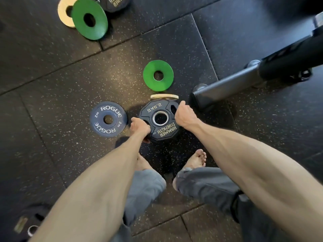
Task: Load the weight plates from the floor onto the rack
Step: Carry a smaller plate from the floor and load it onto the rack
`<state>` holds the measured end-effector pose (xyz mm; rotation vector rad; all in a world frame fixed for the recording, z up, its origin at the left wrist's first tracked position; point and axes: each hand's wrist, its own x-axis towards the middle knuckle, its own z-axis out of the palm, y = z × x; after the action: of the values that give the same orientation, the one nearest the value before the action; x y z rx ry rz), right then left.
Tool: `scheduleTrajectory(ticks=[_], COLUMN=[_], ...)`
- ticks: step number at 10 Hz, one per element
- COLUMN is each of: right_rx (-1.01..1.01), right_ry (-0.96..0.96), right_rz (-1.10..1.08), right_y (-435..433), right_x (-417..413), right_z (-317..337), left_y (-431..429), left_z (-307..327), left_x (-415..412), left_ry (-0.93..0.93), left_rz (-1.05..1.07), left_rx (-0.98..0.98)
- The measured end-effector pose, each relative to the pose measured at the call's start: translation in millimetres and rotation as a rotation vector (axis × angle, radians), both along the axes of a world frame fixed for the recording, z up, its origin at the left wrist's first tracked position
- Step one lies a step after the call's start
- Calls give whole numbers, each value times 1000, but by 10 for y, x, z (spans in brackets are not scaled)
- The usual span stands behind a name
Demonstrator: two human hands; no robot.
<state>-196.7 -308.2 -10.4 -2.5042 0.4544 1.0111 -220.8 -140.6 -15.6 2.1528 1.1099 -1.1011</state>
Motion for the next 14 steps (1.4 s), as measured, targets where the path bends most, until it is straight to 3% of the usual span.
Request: scheduleTrajectory(ticks=[3, 4, 6, 8, 10, 12, 13, 14], right_rx=[35, 52, 70, -8, -80, -158, -159, -192], right_ry=[-142, -226, -451, -803, -1166, -1589, -1597, -1720], right_rz=[-202, -282, -559, -801, -1001, -1144, -1276, -1313], right_y=[-372, -484, -708, -1098, -1605, -2097, -2529, -3006], right_x=[-64, -200, -408, -588, -968, -1470, -1660, -1811], right_z=[1806, 2540, 3988, 5205, 6218, 7049, 7493, 7887], left_y=[-367, -554, -945, -1472, -2238, -3059, -3543, -4056], left_z=[1843, 2853, 4284, 5410, 6413, 7343, 7737, 8074], left_x=[314, 387, 524, 473, 245, -192, -371, -533], left_ry=[-161, -234, -443, -692, -912, -1170, -1225, -1258], left_rz=[-53, -122, -159, -276, -166, -213, -245, -217], left_rx=[-46, -51, -78, -291, -626, -895, -1014, -1123])
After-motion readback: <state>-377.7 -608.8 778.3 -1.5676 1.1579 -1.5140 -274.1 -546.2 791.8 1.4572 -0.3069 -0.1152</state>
